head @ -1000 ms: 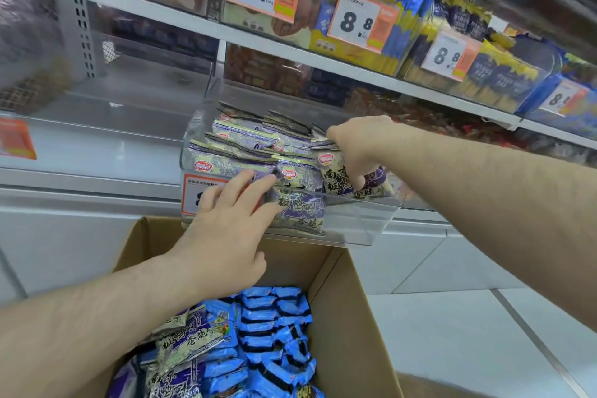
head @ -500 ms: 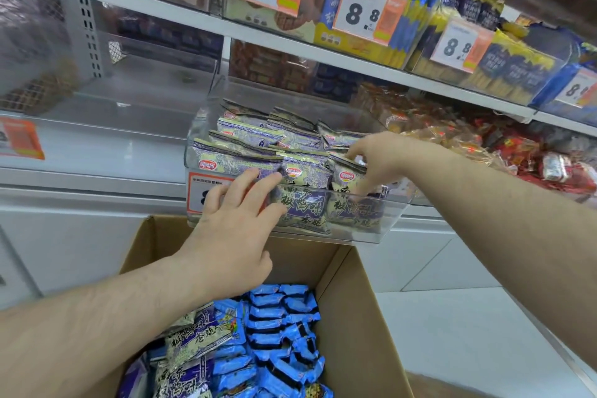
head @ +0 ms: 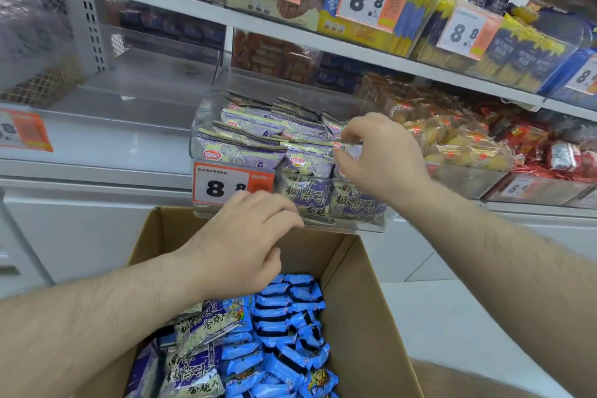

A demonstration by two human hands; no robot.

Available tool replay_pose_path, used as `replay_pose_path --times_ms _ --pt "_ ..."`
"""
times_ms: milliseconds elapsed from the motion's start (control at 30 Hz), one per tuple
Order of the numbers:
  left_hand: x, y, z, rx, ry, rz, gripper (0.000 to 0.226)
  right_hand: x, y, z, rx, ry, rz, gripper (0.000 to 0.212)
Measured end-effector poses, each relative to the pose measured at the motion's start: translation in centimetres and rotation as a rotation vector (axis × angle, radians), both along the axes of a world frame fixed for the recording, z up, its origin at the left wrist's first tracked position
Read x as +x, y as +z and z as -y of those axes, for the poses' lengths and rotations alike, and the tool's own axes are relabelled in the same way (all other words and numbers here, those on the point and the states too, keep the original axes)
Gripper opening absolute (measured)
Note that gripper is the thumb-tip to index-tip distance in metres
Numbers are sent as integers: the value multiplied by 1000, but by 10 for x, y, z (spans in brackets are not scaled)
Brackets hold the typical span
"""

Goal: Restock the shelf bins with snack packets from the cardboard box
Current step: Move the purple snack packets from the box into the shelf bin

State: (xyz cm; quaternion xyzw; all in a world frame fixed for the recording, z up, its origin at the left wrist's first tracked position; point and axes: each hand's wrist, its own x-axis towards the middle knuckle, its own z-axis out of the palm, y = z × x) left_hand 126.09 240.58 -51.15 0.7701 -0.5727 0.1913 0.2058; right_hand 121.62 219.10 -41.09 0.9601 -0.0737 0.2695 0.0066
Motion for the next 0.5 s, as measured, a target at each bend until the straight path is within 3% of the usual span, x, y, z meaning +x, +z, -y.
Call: replay_pose_path --times_ms 67,100,167,233,367,433,500 --pt "-1 -9 -7 239 24 -190 41 -18 -31 -27 50 256 219 12" --pt "1 -16 -10 373 56 -289 43 -26 -51 -40 97 343 200 12" --pt "5 -28 -17 587 116 -426 47 -33 -98 -58 219 379 -26 11" --pt "11 -39 -25 704 168 -513 47 -28 -146 -65 349 274 -349 9" --pt "25 -56 -39 677 258 -766 45 -5 -235 -76 696 -29 -845 12" --pt "31 -60 -45 623 309 -835 43 3 -265 -89 915 -185 -984 15" --pt "36 -61 -51 559 366 -878 39 10 -288 -103 1102 -327 -1000 22"
